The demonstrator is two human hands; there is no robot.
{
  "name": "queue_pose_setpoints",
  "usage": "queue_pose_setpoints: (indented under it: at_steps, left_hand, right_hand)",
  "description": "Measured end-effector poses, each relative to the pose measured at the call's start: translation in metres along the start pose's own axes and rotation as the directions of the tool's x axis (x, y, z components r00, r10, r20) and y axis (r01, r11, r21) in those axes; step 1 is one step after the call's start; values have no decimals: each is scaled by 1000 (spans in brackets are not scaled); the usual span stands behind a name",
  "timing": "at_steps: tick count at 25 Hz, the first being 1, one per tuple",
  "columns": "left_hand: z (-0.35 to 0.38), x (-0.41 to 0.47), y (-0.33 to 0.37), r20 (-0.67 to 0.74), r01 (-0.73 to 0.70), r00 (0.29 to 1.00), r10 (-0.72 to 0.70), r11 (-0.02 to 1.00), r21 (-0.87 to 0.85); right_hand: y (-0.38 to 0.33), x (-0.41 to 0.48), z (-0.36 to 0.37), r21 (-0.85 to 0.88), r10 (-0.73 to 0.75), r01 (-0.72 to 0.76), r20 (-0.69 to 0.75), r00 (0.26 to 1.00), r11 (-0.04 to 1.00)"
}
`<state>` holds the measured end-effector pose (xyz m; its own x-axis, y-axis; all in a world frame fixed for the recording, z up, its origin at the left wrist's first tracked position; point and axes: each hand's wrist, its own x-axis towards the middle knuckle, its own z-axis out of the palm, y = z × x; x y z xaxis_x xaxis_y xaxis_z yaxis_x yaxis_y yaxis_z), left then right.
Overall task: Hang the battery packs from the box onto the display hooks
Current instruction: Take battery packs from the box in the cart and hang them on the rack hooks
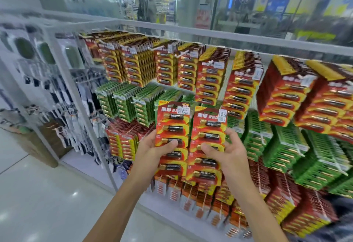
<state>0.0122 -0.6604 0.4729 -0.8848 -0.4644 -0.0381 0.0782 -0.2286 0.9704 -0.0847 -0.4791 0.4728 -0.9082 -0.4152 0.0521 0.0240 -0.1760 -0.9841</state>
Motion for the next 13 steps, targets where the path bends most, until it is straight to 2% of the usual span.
queue_pose_setpoints:
  at_steps: [8,13]
  left_hand:
    - [-40,94,32,-11,-24,1000,24,1000,-11]
    - [-59,141,49,42,-60,997,60,998,-3]
  right_hand:
    - [-2,93,54,1,-34,34,-15,999,999]
    - [-10,131,84,-15,-64,63,-35,997,998]
